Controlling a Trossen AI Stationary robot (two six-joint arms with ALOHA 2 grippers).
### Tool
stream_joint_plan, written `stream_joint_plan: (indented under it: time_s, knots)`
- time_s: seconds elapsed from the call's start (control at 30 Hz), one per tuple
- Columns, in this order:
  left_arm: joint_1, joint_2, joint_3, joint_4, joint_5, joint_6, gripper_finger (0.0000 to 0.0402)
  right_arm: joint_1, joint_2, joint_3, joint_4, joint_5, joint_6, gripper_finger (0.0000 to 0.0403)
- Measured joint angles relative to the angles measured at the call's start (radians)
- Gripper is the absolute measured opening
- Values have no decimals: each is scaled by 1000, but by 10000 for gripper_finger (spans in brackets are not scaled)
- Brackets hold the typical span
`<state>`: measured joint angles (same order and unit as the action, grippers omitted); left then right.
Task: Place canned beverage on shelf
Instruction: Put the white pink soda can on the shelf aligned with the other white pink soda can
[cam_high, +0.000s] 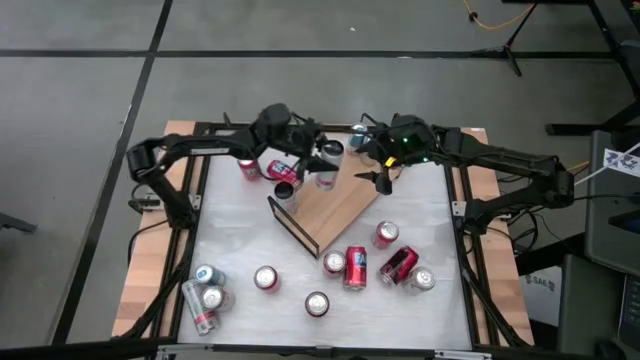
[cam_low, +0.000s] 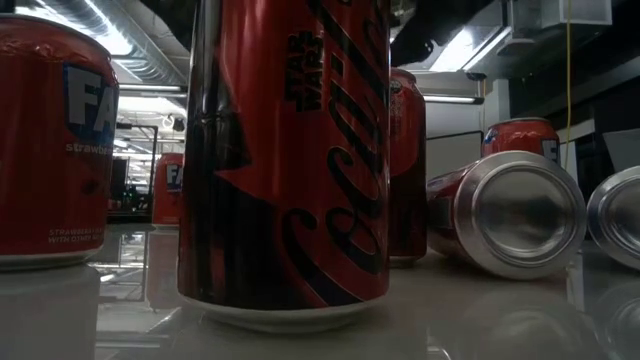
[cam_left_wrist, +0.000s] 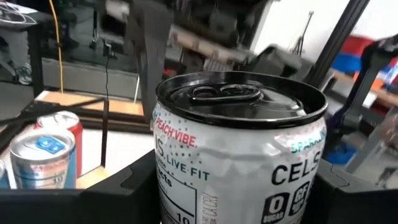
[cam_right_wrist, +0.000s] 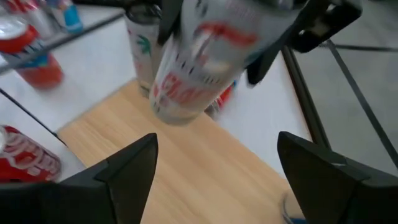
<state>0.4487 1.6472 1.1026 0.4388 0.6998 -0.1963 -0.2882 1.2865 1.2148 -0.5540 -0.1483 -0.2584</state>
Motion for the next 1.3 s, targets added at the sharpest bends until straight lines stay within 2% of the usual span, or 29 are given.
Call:
stream_joint_plan:
  time_s: [0.33, 0.73, 1.3]
  knots:
    - [-13, 88, 7, 4, -29, 178, 240, 0, 0, 0, -25, 25, 0, 321]
    - [-28, 169, 7, -5, -41, 234, 240, 0, 0, 0, -24, 25, 0, 321]
    - [-92, 168, 7, -100, -221, 390, 246, 0, 0, 0, -25, 25, 0, 321]
